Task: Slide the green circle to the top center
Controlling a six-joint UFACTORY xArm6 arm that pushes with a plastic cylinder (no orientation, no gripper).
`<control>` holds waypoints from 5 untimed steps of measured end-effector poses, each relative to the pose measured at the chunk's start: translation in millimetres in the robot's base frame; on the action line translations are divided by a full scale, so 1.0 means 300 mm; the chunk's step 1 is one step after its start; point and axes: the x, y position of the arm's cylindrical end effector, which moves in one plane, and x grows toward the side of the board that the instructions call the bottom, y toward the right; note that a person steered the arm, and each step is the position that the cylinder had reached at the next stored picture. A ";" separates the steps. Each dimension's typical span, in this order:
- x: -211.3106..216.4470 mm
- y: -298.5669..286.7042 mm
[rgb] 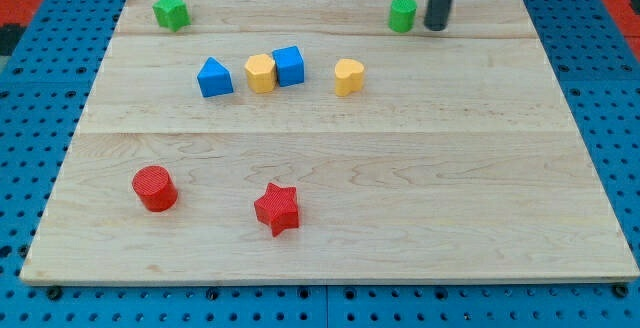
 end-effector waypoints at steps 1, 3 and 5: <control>-0.043 -0.062; -0.072 -0.327; -0.110 -0.546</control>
